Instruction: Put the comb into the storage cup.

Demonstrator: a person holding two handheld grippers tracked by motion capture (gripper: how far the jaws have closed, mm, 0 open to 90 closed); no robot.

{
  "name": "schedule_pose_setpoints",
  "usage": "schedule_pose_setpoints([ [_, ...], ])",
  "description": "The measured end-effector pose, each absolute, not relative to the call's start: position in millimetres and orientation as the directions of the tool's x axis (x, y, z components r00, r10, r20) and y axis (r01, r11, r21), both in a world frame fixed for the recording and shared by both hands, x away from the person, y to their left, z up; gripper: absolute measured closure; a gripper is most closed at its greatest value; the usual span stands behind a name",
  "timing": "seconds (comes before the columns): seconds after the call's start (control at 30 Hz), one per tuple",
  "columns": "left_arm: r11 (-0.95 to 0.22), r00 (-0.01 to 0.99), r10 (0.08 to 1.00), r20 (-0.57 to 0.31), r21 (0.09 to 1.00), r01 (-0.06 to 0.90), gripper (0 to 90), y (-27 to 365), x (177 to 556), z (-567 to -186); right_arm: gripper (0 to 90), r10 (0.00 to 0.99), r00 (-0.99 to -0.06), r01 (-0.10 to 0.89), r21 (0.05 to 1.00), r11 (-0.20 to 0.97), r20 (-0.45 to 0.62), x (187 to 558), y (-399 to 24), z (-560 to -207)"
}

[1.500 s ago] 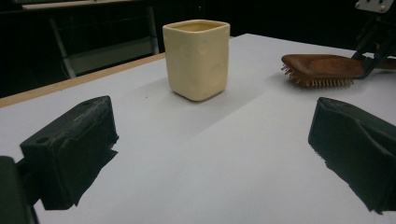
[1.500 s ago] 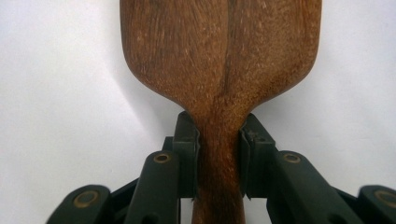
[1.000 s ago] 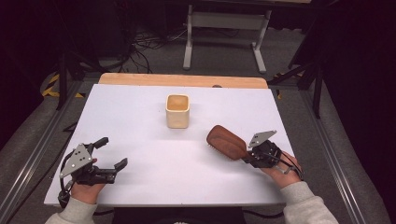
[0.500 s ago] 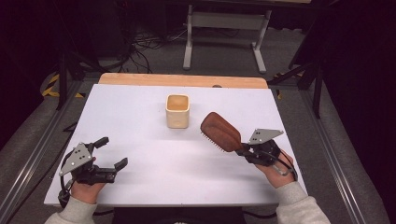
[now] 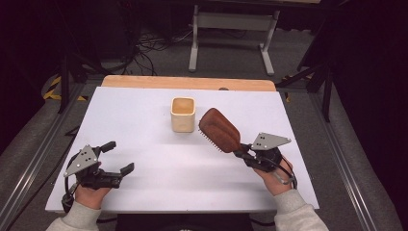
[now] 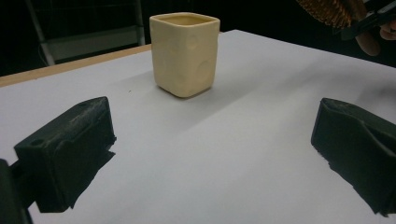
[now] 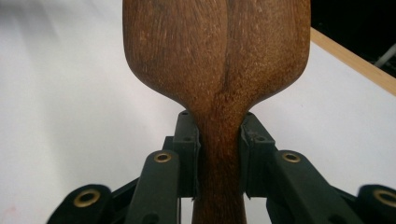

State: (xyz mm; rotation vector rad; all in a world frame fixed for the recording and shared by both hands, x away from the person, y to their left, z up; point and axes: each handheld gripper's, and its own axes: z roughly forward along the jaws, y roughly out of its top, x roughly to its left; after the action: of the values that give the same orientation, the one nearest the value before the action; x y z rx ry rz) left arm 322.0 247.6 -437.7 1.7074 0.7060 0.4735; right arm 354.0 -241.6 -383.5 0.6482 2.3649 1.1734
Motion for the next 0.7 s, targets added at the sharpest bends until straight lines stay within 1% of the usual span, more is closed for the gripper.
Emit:
schedule_pose_setpoints([
  [0.2,-0.148,0.737,0.673,-0.058,0.966,0.212,0.3,247,323,-438,72.6,0.561,-0.814,0.188,0.847,0.497,-0.149,352,-229,-383],
  [0.43,-0.143,0.746,0.662,-0.071,0.965,0.219,0.3,243,325,-436,72.6,0.54,-0.831,0.155,0.874,0.46,-0.137,352,-207,-389],
  [0.7,-0.144,0.759,0.647,-0.073,0.966,0.216,0.2,236,327,-432,72.6,0.537,-0.833,0.127,0.901,0.416,-0.13,350,-188,-397],
])
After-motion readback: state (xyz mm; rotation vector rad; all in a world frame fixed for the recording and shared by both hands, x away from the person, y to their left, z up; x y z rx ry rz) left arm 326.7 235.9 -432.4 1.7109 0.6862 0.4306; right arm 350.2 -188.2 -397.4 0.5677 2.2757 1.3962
